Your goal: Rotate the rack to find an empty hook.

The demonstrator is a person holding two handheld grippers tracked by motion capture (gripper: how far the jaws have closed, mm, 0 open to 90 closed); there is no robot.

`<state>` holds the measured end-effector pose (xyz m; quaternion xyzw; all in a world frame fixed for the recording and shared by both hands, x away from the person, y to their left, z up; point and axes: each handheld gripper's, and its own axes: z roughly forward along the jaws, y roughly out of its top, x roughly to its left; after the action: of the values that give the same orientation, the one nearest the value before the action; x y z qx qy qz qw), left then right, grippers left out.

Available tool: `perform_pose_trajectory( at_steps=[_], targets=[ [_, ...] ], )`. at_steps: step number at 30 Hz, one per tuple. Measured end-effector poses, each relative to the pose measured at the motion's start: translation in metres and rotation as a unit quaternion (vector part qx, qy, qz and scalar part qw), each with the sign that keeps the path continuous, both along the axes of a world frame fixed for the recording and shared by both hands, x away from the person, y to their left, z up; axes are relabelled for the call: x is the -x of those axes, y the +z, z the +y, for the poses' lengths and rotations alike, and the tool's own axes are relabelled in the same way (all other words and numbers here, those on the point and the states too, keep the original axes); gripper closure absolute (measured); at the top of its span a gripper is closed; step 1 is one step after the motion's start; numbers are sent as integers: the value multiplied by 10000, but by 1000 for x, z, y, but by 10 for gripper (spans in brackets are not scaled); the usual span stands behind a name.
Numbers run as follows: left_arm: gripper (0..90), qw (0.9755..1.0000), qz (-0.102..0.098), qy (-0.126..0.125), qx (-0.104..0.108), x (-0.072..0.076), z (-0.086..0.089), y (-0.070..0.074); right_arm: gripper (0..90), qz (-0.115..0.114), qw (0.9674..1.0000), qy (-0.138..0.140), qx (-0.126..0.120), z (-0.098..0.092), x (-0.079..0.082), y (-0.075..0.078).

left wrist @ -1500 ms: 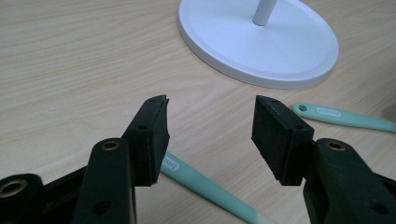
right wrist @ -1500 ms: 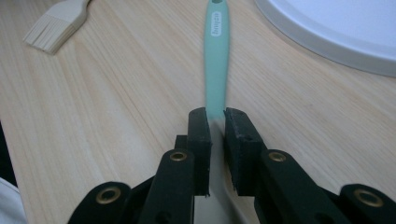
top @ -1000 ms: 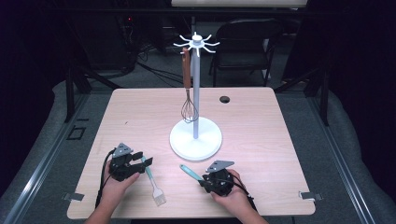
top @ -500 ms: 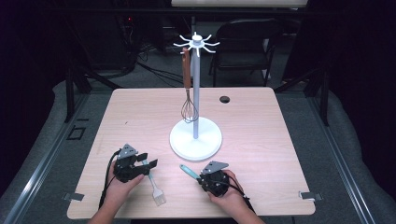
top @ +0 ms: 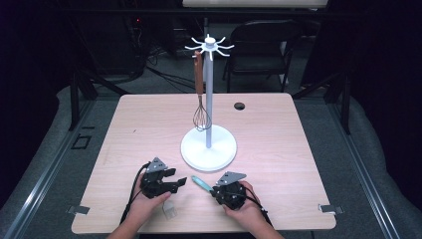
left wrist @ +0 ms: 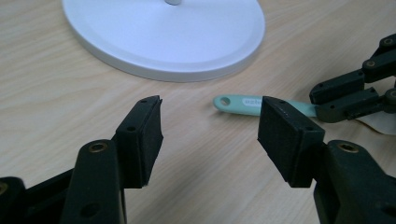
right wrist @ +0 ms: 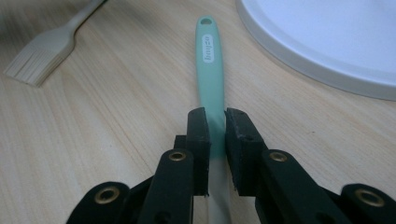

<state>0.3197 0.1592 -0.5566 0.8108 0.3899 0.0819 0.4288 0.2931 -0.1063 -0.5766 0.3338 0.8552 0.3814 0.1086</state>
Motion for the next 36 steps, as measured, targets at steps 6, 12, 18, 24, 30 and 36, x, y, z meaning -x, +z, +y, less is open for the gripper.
perform_pose_trajectory(
  at_steps=[6, 12, 18, 24, 30, 36],
  targets=[
    [383, 9998, 45, -94, 173, 1, -7, 0, 799, -23, 9996, -56, -274, -6, 0, 6],
    [375, 9991, 132, -256, 299, 2, -19, -1, 799, -184, 9991, 30, -382, -5, 4, 11],
    [374, 9960, 304, -564, 620, 3, -30, -2, 799, -334, 9978, 187, -550, -1, 9, 18],
    [367, 9934, 436, -592, 878, 1, -32, -2, 799, -370, 9971, 294, -600, 2, 11, 18],
    [366, 9929, 489, -563, 929, -1, -32, -3, 799, -369, 9966, 352, -645, 4, 12, 18],
    [372, 9935, 549, -560, 822, -2, -33, -4, 797, -387, 9967, 413, -580, 7, 13, 17]
  ],
)
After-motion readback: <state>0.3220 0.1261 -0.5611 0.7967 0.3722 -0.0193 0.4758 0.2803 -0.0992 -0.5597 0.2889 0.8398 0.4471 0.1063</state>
